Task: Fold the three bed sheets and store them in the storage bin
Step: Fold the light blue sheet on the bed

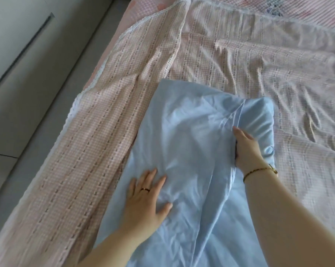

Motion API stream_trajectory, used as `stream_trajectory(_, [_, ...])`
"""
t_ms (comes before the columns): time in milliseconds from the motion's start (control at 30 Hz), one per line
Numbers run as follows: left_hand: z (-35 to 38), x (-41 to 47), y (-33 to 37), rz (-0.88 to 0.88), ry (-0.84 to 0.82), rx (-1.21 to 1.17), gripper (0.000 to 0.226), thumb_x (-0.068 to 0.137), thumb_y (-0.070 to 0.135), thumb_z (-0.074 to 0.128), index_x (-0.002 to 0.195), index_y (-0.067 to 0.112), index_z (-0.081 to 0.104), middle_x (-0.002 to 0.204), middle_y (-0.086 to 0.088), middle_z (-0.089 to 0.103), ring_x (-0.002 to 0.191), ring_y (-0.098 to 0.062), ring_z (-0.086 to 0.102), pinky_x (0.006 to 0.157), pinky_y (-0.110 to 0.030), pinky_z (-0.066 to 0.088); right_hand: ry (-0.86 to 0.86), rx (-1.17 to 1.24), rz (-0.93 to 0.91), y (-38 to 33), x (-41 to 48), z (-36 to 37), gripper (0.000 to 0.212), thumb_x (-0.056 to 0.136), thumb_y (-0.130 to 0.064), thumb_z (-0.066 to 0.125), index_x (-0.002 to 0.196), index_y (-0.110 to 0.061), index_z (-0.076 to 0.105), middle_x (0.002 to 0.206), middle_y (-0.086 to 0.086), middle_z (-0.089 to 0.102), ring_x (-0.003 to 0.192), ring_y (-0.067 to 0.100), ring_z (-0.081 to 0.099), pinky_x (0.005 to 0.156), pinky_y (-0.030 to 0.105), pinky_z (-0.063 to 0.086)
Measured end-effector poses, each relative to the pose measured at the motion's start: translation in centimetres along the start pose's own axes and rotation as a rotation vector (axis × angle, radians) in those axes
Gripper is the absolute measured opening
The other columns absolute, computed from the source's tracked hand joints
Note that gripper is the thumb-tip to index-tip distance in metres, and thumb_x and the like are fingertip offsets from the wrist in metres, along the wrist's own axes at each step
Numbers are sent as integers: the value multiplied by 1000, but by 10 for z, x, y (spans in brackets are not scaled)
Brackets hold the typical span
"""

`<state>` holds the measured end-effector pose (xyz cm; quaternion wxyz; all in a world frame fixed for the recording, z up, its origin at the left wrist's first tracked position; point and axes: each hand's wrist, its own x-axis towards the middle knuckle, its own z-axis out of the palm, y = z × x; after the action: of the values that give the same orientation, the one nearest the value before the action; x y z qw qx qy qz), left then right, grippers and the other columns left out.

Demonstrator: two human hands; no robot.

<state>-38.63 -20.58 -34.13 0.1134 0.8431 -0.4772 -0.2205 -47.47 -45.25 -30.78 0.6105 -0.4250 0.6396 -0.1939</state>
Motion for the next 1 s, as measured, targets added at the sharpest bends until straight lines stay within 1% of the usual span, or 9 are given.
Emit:
stream_trajectory(100, [12,-8,15,-66,87,18,57,71,53,39,119,23,44,121,-9,63,117,-18,38,109,-28,4,-180,-97,56,20,-29,-10,15,88,-25,59,88,-11,62,80,8,63,70,23,61,69,37,53])
stream_trajectory(200, [13,-8,22,-95,119,25,59,70,53,40,119,20,45,119,-14,63,115,-20,38,100,-39,16,-348,-255,172,41,-52,-23,7,86,-18,61,81,-13,59,73,5,62,59,17,60,51,26,53])
stream_trajectory(267, [12,-13,28,-86,163,-6,61,68,55,42,118,19,47,118,-16,63,113,-20,38,95,-39,20,-344,-294,162,52,-57,-31,14,87,-13,60,74,-13,56,70,8,60,58,20,59,58,31,55])
stream_trajectory(400, [23,-49,44,36,187,-3,71,57,62,43,115,21,46,124,-11,56,113,-22,40,100,-34,21,-142,-103,49,61,-54,-43,20,90,-12,54,71,-14,54,62,8,55,51,22,57,51,33,55])
stream_trajectory(500, [39,-83,47,98,196,25,70,54,57,44,114,20,47,124,-7,52,110,-22,41,101,-30,21,-347,49,107,64,-71,-47,16,93,-15,49,79,-12,56,55,2,62,42,11,59,40,22,50])
stream_trajectory(633, [37,-90,43,32,266,-34,40,59,37,45,87,19,67,93,-4,71,90,-17,46,78,-28,35,-687,-296,117,73,-99,-50,5,84,-17,63,87,-14,60,71,-1,62,55,5,57,51,13,47])
stream_trajectory(733, [12,-83,41,-106,191,-312,30,62,40,40,53,18,59,66,13,62,71,-6,49,59,-20,36,-775,-508,34,79,-119,-54,7,83,-12,65,87,-18,64,89,-2,67,84,11,61,80,15,48])
stream_trajectory(833, [-21,-85,36,-214,171,-604,42,59,54,43,50,13,39,47,7,43,48,-3,40,47,-20,26,-691,-440,-83,80,-146,-58,10,86,-6,59,84,-14,65,85,1,65,82,10,61,77,19,48])
stream_trajectory(1000, [-62,-100,45,-151,193,-935,53,59,54,53,61,2,47,51,7,34,48,-2,30,44,-16,21,-352,237,1,73,-172,-89,23,93,-16,48,79,-6,64,64,6,67,57,19,61,54,28,51])
